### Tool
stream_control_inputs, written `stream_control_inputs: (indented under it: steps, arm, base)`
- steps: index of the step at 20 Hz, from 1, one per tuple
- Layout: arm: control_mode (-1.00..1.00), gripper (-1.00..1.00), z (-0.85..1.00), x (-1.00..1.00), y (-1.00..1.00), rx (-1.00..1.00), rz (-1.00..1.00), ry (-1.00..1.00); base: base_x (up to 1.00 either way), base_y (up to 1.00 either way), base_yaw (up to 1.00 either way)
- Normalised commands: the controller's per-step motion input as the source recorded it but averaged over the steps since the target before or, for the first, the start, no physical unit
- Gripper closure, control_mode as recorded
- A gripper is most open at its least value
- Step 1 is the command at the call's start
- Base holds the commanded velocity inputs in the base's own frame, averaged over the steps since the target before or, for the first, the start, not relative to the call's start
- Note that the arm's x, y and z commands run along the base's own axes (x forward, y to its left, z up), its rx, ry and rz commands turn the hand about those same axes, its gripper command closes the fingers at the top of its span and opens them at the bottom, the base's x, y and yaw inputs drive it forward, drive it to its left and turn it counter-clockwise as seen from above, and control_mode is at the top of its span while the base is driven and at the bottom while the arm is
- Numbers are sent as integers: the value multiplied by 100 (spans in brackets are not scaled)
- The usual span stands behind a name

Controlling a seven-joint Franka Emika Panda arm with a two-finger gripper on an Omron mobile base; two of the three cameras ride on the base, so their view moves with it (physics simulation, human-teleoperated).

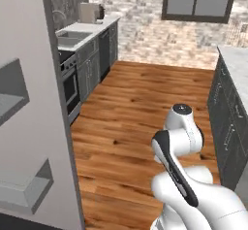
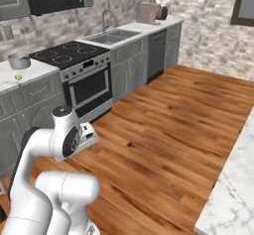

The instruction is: Place the lemon wedge and sweet potato inside the fridge drawer. Close the drawer after placing the vegetables.

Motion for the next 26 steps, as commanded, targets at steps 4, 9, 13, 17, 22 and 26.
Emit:
stream_control_inputs:
  steps: [4, 9, 13, 17, 22, 26]
  arm:
    - [100, -100, 0, 0, 0, 0, 0, 0]
    - [100, -100, 0, 0, 0, 0, 0, 0]
    - [100, -100, 0, 0, 0, 0, 0, 0]
    - [100, -100, 0, 0, 0, 0, 0, 0]
    - [100, -100, 0, 0, 0, 0, 0, 0]
    - [100, -100, 0, 0, 0, 0, 0, 0]
  base:
    - [100, 3, 45]
    - [100, 1, 54]
    - [100, 0, 56]
    - [100, 0, 59]
    - [91, -9, 57]
    - [83, -39, 51]
